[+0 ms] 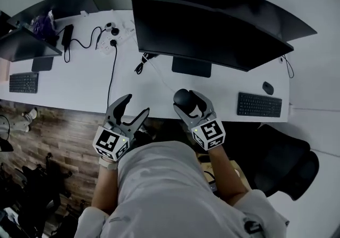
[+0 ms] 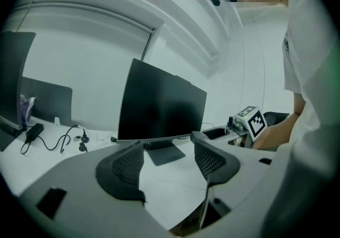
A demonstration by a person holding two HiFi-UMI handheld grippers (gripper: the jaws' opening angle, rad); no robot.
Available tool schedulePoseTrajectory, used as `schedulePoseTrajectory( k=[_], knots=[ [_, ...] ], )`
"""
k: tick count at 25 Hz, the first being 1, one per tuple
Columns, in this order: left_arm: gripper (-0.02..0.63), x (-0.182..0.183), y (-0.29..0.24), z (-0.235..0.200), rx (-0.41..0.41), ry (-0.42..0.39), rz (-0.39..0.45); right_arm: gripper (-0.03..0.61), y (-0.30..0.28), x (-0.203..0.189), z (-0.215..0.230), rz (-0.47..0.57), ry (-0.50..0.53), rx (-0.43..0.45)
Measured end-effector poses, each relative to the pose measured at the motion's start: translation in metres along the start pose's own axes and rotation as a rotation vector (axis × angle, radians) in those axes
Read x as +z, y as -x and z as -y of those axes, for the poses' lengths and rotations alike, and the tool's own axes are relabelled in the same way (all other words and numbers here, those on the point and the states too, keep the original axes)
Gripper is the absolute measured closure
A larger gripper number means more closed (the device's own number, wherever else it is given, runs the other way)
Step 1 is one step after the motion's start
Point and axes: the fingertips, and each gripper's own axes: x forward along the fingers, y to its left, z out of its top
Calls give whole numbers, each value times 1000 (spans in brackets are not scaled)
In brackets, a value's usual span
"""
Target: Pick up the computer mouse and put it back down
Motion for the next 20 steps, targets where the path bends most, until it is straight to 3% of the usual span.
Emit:
schedulePoseTrajectory(
  k=[20],
  knots=[
    [333,42,-17,41,-158,-77,70,281,88,41,-1,227,14,-145]
  ],
)
